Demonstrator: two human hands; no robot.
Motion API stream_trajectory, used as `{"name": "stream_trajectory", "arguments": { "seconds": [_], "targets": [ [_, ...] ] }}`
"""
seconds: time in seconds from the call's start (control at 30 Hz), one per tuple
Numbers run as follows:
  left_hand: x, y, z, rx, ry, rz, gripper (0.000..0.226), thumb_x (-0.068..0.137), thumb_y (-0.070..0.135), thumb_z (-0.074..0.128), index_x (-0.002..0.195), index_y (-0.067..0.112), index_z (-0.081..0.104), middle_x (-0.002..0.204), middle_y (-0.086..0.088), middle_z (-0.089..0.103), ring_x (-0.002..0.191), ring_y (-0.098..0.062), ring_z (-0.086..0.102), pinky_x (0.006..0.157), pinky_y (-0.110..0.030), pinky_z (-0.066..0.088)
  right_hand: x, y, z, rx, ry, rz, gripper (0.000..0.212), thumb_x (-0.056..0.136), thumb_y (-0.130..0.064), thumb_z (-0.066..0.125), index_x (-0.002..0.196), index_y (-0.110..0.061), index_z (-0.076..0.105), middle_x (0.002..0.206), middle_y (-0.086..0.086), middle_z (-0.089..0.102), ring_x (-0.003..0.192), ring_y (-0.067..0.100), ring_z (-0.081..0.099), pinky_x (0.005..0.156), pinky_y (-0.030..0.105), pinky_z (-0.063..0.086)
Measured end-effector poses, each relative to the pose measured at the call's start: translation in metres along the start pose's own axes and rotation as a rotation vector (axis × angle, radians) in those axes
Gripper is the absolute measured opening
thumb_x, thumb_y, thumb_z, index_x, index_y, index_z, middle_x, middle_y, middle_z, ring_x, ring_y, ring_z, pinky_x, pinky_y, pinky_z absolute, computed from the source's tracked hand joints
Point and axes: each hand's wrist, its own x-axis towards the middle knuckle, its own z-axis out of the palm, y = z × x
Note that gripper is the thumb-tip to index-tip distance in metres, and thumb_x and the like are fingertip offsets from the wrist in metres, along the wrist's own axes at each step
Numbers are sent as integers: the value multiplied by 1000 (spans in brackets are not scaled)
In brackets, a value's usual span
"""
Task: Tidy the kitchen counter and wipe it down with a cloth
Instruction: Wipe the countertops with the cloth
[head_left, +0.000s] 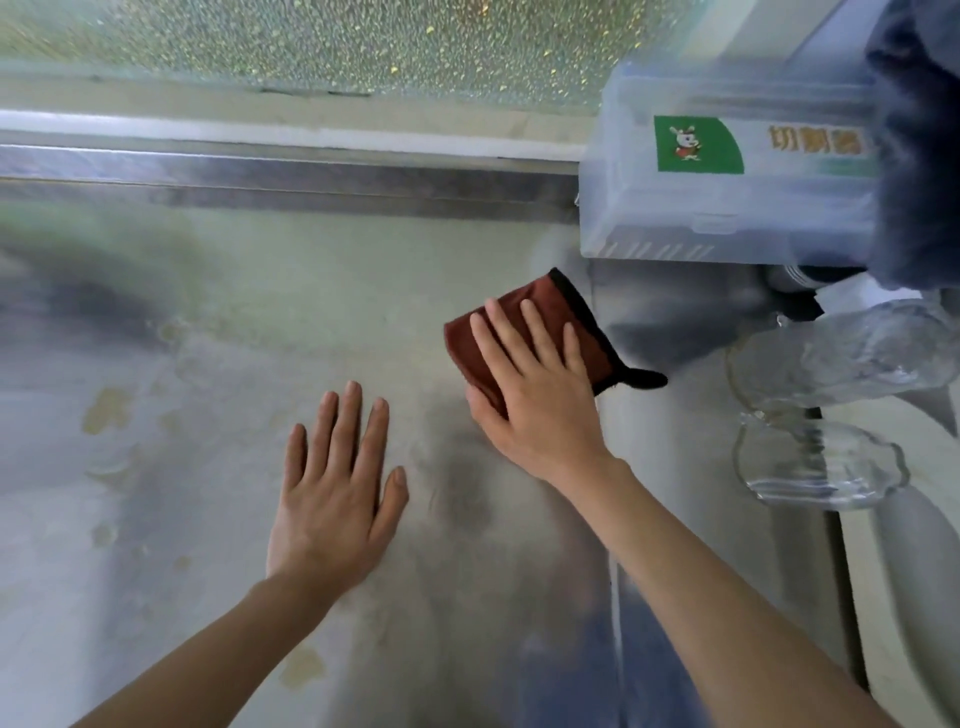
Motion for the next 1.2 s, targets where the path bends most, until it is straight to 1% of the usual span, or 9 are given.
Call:
{"name": "stream_trajectory", "arguments": {
  "seconds": [0.07,0.17,0.23,0.37,0.43,0.63,0.8,1.0,1.2],
  "targets": [
    [0,0,0,-3,1,2,61,95,45,16,148,13,15,155,-11,10,143,-26,4,114,-40,-2,9,18,-2,-31,-9,-45,59,92,-47,38,147,-28,25,155,-5,24,143,26,19,112,53,16],
    [1,-1,-1,-6,11,-2,61,95,44,16,147,13,17,155,-11,13,143,-26,6,114,-39,-3,34,16,-3,20,19,147,59,93,-47,33,148,-27,22,156,-2,21,144,29,15,114,55,12],
    [1,0,-1,1,21,-2,60,95,44,17,147,13,19,154,-12,15,143,-25,7,114,-39,-2,43,-8,-2,44,24,154,60,94,-47,31,148,-24,22,156,0,21,144,32,14,113,54,9],
    [1,0,-1,8,24,-4,60,94,43,21,146,12,21,154,-12,16,142,-25,8,114,-41,1,44,-27,2,7,-55,-239,61,92,-49,37,148,-26,25,155,-4,24,143,28,18,113,51,14],
    [2,0,1,20,28,-8,60,94,42,23,146,13,21,154,-12,16,142,-26,8,114,-42,2,52,-15,0,-20,-78,-328,61,92,-50,36,147,-29,23,155,-5,23,143,27,19,113,51,14],
    [1,0,2,10,39,-13,58,93,39,25,146,14,23,154,-11,18,142,-25,10,114,-43,7,97,-29,0,26,-13,0,56,97,-47,23,149,-28,16,158,-4,13,145,28,8,114,51,5],
    [0,-1,3,0,49,-9,57,94,37,25,146,14,25,154,-12,19,142,-25,10,115,-43,6,76,-47,2,-3,-100,-384,54,96,-47,29,148,-32,22,156,-8,19,144,25,14,114,49,9],
    [0,-3,5,-38,79,5,56,91,36,31,142,12,31,152,-13,25,141,-27,14,113,-44,8,71,-39,-1,-10,-73,40,55,98,-48,20,149,-31,9,159,-6,6,146,25,2,115,50,1],
    [-1,-2,-6,-69,29,10,57,87,35,32,138,10,40,148,-14,35,138,-31,30,109,-51,19,-2,-74,0,-39,-151,-77,57,95,-46,18,148,-27,20,157,-3,17,144,30,14,111,56,17]
  ]
}}
